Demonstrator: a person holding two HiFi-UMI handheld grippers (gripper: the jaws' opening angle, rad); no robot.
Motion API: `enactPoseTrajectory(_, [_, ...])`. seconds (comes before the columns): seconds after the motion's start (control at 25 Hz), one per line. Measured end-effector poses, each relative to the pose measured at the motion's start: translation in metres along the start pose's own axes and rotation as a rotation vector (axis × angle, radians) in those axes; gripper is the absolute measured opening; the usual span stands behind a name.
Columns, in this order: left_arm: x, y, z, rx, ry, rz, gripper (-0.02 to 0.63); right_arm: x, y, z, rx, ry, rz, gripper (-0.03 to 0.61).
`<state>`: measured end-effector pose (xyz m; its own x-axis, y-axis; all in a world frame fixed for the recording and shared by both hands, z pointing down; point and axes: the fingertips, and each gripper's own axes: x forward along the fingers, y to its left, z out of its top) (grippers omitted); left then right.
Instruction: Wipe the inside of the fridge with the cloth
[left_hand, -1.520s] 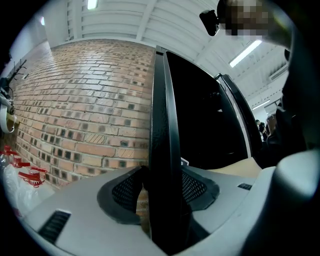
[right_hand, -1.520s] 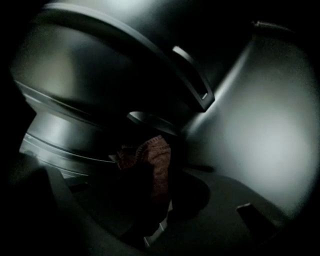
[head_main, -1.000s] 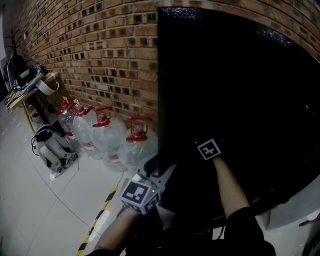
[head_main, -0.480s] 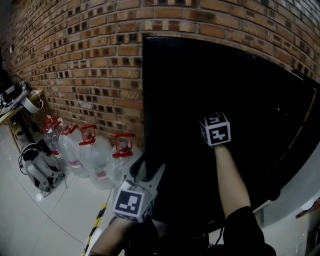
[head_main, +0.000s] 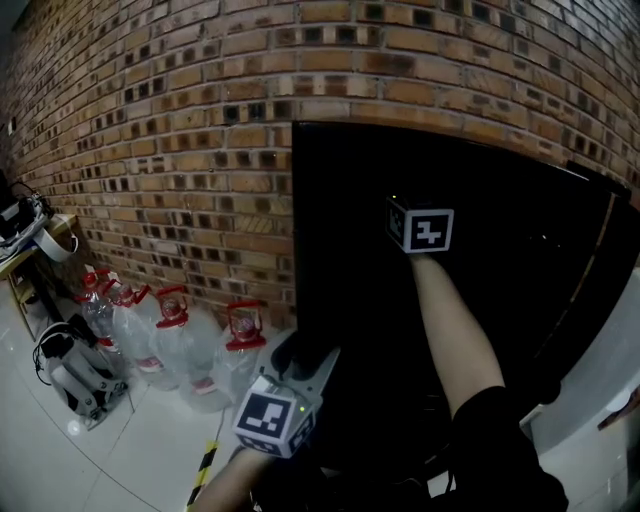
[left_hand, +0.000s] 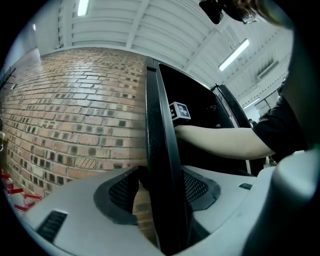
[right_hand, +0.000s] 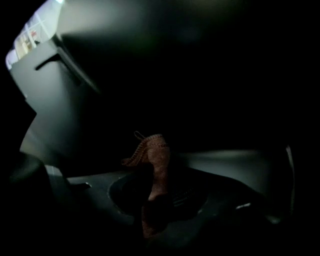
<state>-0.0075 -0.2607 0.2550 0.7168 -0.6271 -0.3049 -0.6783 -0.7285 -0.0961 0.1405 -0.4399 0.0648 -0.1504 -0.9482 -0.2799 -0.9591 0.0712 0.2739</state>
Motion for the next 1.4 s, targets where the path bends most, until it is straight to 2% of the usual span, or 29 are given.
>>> enactPoseTrajectory(0.2, [0.003, -0.001, 0.000, -0.034, 0.003, -0.040, 0.269, 0.025, -0.003, 0.012, -0.035, -0.024, -0.022, 0.075])
enactPoseTrajectory(0.36, [0.005, 0.001, 0.004, -0.049, -0.040, -0.034, 0.270, 0.033, -0.007, 0.005, -0.064, -0.033, -0.056, 0.075])
enactPoseTrajectory(0.6, [0.006, 0.002, 0.004, -0.056, -0.049, -0.027, 0.270, 0.031, -0.015, 0.003, -0.138, -0.049, -0.116, 0.075])
enactPoseTrajectory(0.8, [0.004, 0.003, 0.002, -0.073, -0.048, -0.029, 0.267, 0.014, -0.045, -0.004, -0.102, -0.049, -0.204, 0.077])
enactPoseTrajectory(1.16, [0.003, 0.003, 0.003, -0.101, -0.067, -0.029, 0.268, -0.016, -0.090, -0.009, -0.019, -0.032, -0.300, 0.077])
enactPoseTrajectory(1.28, [0.003, 0.004, 0.002, -0.106, -0.070, -0.026, 0.268, -0.029, -0.109, -0.014, -0.020, -0.036, -0.359, 0.077])
enactPoseTrajectory(1.4, [0.003, 0.004, 0.002, -0.112, -0.076, -0.024, 0.268, -0.040, -0.123, -0.017, -0.076, -0.025, -0.411, 0.076])
